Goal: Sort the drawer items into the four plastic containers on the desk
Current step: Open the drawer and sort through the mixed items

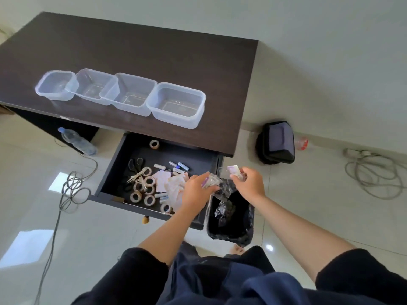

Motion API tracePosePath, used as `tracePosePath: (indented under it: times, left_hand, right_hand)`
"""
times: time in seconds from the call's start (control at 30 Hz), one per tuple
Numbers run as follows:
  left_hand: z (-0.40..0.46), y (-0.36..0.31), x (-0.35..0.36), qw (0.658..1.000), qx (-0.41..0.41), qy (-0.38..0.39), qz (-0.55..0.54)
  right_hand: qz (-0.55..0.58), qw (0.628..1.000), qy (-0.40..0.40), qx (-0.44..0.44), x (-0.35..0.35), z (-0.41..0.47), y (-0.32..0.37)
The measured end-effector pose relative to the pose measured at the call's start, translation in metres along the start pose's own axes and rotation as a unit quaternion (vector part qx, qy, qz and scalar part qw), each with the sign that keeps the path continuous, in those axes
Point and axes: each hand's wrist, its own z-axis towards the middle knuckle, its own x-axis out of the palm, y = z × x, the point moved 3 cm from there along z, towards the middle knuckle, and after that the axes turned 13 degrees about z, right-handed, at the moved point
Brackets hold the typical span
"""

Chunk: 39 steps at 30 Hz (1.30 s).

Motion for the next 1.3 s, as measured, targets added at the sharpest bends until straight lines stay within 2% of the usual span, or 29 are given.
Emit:
tracePosePath:
  times: [0.27, 0.5, 0.7, 0.97, 1.1, 1.3]
  left_hand:
    - [-0.025, -0.046, 0.080, 0.996, 0.042, 0.072, 0.034]
    - [-0.031, -0.026, 0.118, 0.991, -0.022, 0.112, 0.067]
    - [-0.014, -0.001, 0.153, 0.984, -0.082, 0.117, 0.110]
    - [0.023, 0.037, 0.229, 0.975, -0.116, 0.131, 0.140]
    - [0.039, 0.068, 0.264, 0.971, -0.162, 0.132, 0.119]
    - [0.061, 0.109, 0.296, 0.966, -0.199, 0.144, 0.080]
  right_hand:
    - [-0.011, 0.997, 0.007, 0.071, -0.058, -0.018, -0.071]
    - [0.036, 0.985, 0.018, 0.167, -0.048, -0.034, -0.110]
    - [0.074, 0.967, -0.024, 0.242, -0.024, -0.024, -0.141]
    - [0.039, 0.957, 0.026, 0.287, 0.015, 0.020, -0.218]
    - [0.004, 0.965, 0.079, 0.249, 0.041, 0.032, -0.251]
    - [-0.048, 0.948, 0.125, 0.289, 0.076, 0.043, -0.293]
